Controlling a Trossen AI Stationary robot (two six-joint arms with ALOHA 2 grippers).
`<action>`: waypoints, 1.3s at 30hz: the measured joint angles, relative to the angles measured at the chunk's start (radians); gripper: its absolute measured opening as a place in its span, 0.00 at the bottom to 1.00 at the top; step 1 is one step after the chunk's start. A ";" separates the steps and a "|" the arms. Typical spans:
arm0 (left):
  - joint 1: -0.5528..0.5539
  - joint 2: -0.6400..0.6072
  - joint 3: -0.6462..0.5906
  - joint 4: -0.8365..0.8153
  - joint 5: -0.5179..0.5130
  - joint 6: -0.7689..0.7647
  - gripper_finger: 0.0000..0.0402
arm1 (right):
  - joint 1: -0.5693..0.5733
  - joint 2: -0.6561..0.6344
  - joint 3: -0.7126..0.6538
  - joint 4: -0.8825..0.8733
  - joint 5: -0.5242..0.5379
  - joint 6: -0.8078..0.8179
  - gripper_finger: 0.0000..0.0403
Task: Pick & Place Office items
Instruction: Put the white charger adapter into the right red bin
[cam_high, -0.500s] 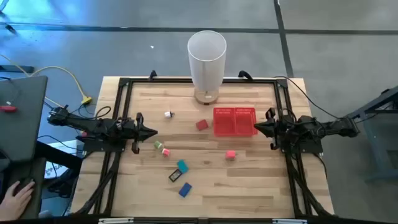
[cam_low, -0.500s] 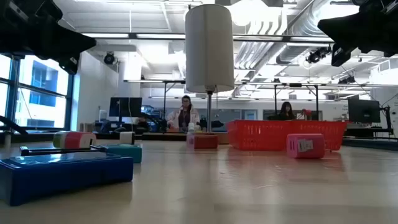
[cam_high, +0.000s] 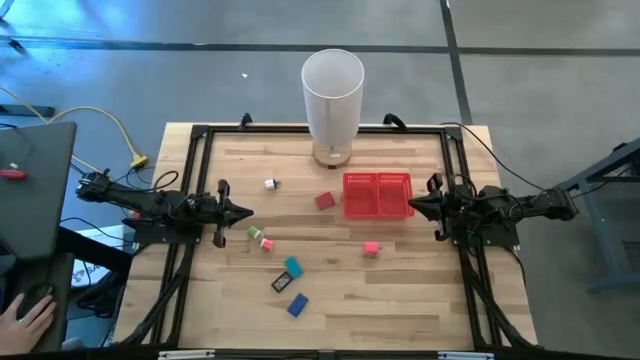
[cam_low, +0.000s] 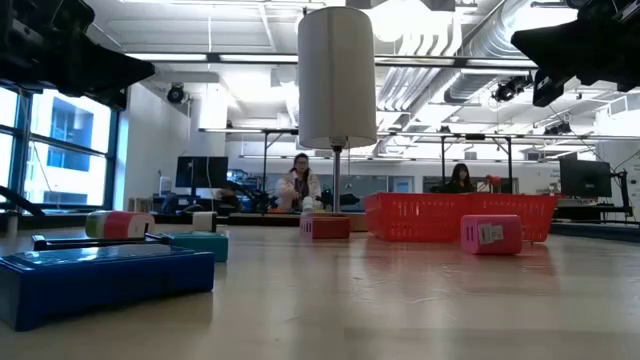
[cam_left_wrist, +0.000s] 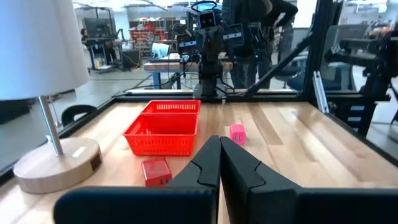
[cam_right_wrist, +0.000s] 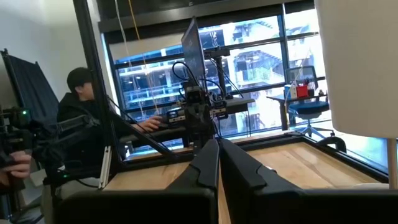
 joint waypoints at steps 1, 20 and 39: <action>0.000 0.000 0.000 0.000 0.000 -0.011 0.00 | 0.000 0.000 0.000 0.000 0.000 0.017 0.01; 0.000 0.000 0.000 -0.002 -0.029 0.049 0.00 | 0.000 0.000 0.000 0.026 -0.026 0.135 0.01; 0.050 0.048 0.000 -0.005 -0.029 0.038 0.00 | 0.000 0.000 0.000 -0.036 0.103 0.019 0.01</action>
